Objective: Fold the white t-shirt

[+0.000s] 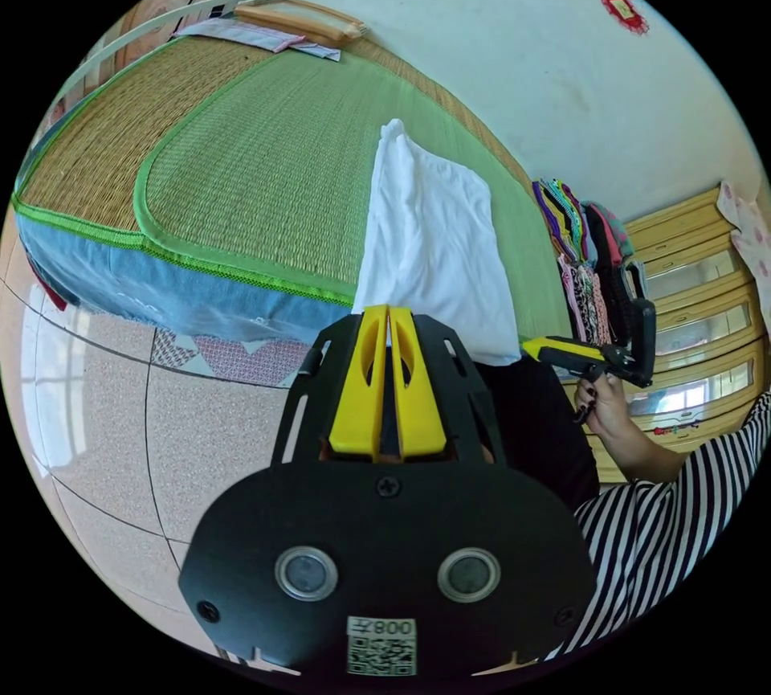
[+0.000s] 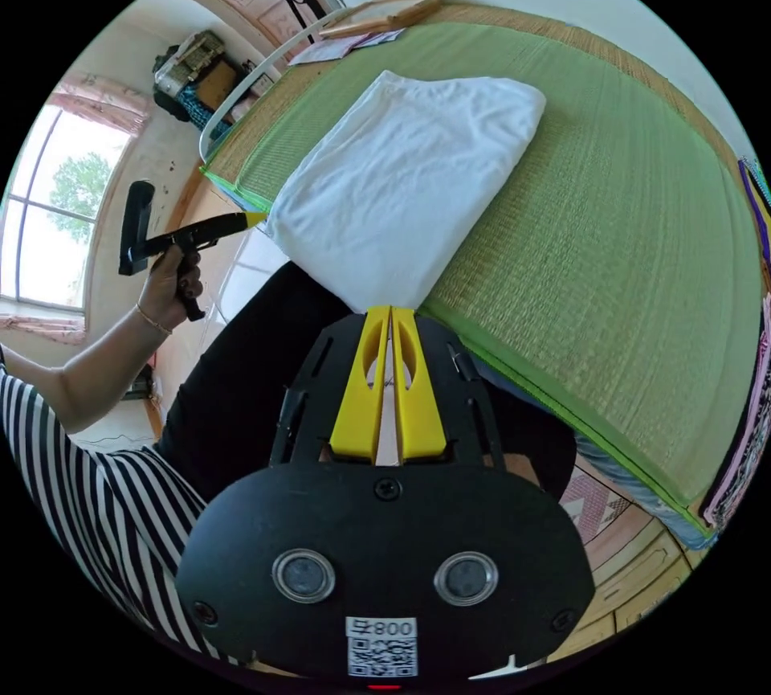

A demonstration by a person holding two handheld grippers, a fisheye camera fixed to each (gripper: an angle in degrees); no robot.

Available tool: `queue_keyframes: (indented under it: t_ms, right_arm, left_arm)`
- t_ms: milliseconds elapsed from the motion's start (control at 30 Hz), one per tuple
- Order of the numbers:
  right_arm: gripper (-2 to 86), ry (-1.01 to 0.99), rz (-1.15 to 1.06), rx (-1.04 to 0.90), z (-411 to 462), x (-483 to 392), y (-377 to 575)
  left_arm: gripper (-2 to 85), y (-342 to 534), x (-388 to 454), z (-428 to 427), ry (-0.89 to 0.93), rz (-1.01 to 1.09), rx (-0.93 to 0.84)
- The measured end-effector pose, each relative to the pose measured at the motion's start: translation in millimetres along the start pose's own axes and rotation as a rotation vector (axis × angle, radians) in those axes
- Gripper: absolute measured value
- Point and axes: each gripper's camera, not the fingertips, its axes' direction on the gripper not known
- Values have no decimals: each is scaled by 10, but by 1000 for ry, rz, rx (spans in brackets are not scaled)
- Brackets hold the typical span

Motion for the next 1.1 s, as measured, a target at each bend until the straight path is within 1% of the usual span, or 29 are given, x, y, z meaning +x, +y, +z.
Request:
queue_keyframes:
  t_ms: [133, 300, 367, 467, 700, 833, 1000, 1100]
  right_arm:
    - [1, -16, 1, -79, 490, 125, -52]
    - [1, -73, 8, -84, 664, 298, -24]
    - [2, -90, 3, -95, 740, 380, 10]
    - [3, -136, 29, -111, 870, 525, 67]
    - [19, -221, 108, -136, 1174, 863, 224]
    - [60, -301, 171, -113, 1285, 1122, 321]
    - [80, -441, 261, -66, 1433, 1450, 441]
    - [87, -548, 324, -52, 1577, 1652, 547]
  left_arm:
    - [1, -56, -82, 122, -31, -46, -51]
    - [2, -105, -122, 119, -17, -68, -36]
    - [2, -122, -95, 101, -2, -51, -30]
    - [4, -140, -23, 105, 71, -17, -27]
    - [37, -248, 238, 416, 260, 69, -150]
    - [64, -406, 311, 622, 318, 93, -268]
    - [78, -570, 273, 896, 428, 27, -407]
    - [82, -643, 295, 1049, 473, -1, -443]
